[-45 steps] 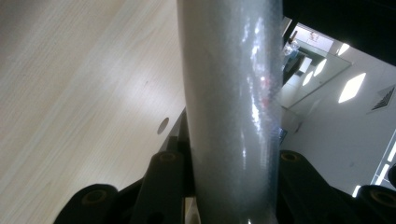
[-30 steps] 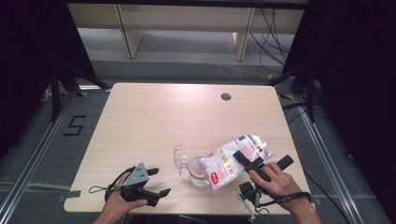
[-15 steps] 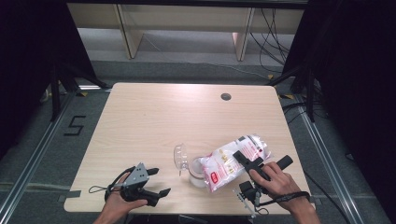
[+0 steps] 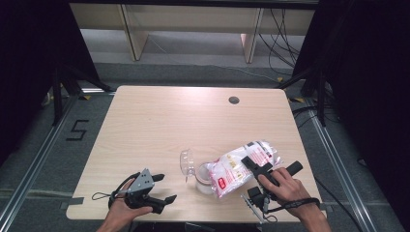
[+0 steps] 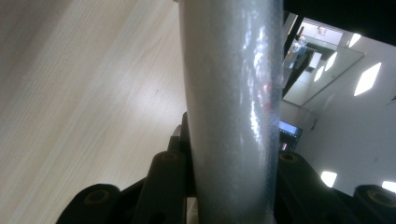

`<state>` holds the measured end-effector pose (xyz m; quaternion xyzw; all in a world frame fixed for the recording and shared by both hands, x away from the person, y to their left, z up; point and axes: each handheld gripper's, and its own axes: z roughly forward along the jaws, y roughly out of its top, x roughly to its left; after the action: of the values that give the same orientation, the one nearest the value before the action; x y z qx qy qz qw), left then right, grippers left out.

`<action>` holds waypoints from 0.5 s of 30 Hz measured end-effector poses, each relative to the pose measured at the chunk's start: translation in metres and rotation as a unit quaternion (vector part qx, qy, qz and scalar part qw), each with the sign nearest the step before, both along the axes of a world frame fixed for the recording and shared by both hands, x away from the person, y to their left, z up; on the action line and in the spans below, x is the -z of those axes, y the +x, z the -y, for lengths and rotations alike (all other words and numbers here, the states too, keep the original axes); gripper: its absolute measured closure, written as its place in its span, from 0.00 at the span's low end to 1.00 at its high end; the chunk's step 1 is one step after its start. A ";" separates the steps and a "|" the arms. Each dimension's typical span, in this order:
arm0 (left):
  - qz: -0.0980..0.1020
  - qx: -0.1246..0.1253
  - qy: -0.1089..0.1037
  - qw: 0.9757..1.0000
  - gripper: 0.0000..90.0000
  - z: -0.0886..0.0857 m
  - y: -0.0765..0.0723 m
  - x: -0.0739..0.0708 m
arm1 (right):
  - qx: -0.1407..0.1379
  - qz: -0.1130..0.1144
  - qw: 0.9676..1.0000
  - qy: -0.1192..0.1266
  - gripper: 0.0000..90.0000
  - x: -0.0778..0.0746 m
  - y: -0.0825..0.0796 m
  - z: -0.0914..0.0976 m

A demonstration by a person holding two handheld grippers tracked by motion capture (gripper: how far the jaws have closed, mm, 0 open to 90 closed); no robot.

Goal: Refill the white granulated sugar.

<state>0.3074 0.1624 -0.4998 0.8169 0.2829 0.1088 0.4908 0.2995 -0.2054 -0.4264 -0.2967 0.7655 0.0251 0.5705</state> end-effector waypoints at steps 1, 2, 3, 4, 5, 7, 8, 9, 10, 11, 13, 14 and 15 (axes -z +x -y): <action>0.000 0.000 0.001 1.000 0.17 0.000 0.000 0.000 | 0.002 0.002 1.000 0.000 0.83 0.001 0.000 0.000; 0.000 0.000 0.000 1.000 0.17 0.000 0.000 0.000 | 0.004 0.000 1.000 0.003 0.83 0.002 0.000 0.001; 0.000 0.000 0.000 1.000 0.17 0.000 0.000 0.000 | 0.004 0.000 1.000 0.003 0.83 0.002 0.000 0.001; -0.002 0.002 0.001 1.000 0.17 0.000 0.000 0.000 | 0.003 0.001 1.000 0.001 0.83 0.001 0.000 0.000; -0.001 0.000 0.000 1.000 0.17 0.000 0.000 0.000 | 0.005 0.001 1.000 -0.002 0.83 0.001 0.000 0.000; -0.001 0.000 0.001 1.000 0.17 0.000 0.000 0.000 | 0.008 0.005 1.000 -0.003 0.83 0.002 -0.001 0.000; -0.001 0.000 0.001 1.000 0.17 0.000 0.000 0.000 | 0.006 0.007 1.000 -0.007 0.83 0.002 -0.001 0.000; 0.000 0.000 0.000 1.000 0.17 0.000 0.000 0.000 | 0.006 0.007 1.000 -0.007 0.83 0.002 -0.001 0.000; 0.000 0.000 0.000 1.000 0.17 0.000 0.000 0.000 | 0.007 0.005 1.000 -0.015 0.84 0.001 0.000 -0.001; -0.001 0.000 0.001 1.000 0.17 0.000 0.000 0.000 | 0.009 0.007 1.000 -0.014 0.84 0.002 -0.001 -0.002; 0.000 0.000 -0.002 1.000 0.17 0.000 0.000 0.001 | 0.004 0.011 1.000 -0.020 0.84 0.001 0.000 -0.002; 0.000 0.000 -0.002 1.000 0.17 0.000 0.000 0.000 | -0.003 0.015 0.999 -0.030 0.84 0.000 0.001 -0.003; -0.001 0.001 0.000 1.000 0.17 0.000 0.000 0.000 | -0.002 0.018 0.999 -0.032 0.84 0.000 0.001 -0.003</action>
<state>0.3076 0.1625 -0.4997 0.8174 0.2829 0.1074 0.4901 0.3001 -0.2025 -0.4260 -0.3170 0.7550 -0.0038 0.5740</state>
